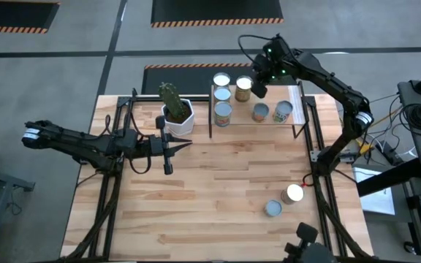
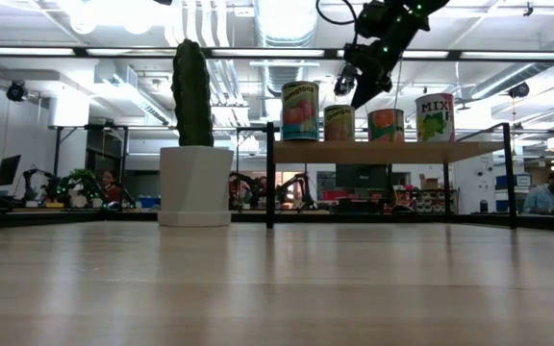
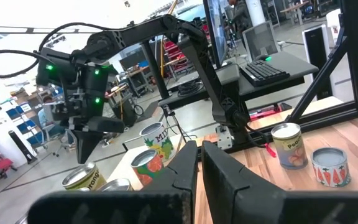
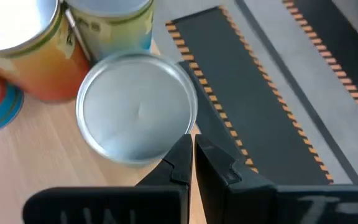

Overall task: Pick and place cans onto a shelf
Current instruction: Adjust the canned oranges on the shelf

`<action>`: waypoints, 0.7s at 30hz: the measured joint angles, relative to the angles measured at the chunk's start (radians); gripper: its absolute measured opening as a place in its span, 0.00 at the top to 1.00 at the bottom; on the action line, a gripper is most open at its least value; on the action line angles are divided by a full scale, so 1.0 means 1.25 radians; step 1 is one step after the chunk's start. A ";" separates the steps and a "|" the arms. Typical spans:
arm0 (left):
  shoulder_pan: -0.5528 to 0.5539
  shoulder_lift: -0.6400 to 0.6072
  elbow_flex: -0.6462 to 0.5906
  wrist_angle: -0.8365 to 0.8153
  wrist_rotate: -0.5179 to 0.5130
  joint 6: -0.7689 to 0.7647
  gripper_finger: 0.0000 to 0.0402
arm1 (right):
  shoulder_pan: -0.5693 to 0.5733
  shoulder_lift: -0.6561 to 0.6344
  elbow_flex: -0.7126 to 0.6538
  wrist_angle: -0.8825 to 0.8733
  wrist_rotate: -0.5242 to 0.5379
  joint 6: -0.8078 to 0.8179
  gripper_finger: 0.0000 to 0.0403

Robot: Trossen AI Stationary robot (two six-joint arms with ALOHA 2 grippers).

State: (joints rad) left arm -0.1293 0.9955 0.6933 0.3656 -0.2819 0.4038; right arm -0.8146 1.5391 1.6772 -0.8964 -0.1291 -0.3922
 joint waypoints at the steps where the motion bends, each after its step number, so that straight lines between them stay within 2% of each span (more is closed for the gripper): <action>1: 0.000 0.000 0.000 0.000 0.000 0.000 0.99 | 0.000 0.000 0.000 0.007 0.000 0.000 0.98; 6: 0.000 0.000 0.000 0.000 0.000 0.000 0.99 | 0.000 -0.003 0.000 0.040 -0.001 0.001 0.98; 12: 0.000 0.000 0.000 0.000 0.000 0.006 0.99 | 0.004 -0.012 -0.001 0.078 -0.008 0.063 0.98; 21: 0.000 0.000 0.009 -0.014 0.000 0.005 0.99 | 0.026 0.025 -0.039 0.157 -0.007 0.070 0.98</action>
State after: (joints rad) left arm -0.1295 0.9955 0.7040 0.3481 -0.2817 0.4107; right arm -0.7821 1.5703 1.6279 -0.6995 -0.1383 -0.3047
